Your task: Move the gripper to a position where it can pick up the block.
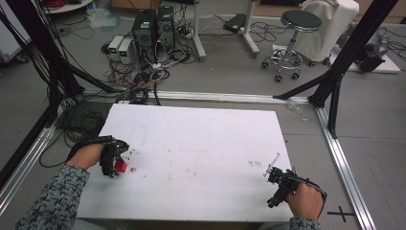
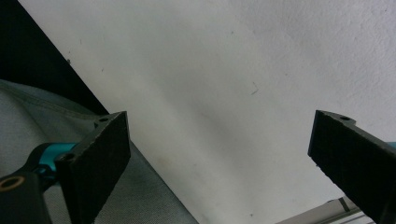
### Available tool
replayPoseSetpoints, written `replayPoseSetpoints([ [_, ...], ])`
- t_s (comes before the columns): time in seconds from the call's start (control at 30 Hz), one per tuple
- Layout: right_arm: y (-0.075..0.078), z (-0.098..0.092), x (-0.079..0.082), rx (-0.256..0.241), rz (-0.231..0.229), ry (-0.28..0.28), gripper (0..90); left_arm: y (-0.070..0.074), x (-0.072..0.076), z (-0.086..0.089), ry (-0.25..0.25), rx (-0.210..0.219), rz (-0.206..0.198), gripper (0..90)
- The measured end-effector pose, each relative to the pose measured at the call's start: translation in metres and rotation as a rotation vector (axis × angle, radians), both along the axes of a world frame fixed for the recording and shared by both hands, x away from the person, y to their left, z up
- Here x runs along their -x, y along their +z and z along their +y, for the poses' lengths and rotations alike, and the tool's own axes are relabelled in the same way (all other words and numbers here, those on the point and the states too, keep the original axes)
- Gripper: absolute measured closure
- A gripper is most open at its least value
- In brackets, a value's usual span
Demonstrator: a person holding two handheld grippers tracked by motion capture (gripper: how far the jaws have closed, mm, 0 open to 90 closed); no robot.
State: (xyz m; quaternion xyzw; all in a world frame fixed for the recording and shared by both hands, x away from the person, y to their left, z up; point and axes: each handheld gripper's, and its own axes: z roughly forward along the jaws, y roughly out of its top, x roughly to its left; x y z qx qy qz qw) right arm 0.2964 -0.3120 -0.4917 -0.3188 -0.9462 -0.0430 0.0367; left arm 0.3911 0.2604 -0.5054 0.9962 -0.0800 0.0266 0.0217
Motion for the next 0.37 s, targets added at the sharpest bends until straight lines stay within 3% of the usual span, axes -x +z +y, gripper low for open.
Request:
replayPoseSetpoints([
  [0.37,-0.0003,0.0007,-0.0003,-0.003,0.0,0.002,5.3,-0.0011,-0.0004,0.0011,0.002,0.007,0.003,23.0],
])
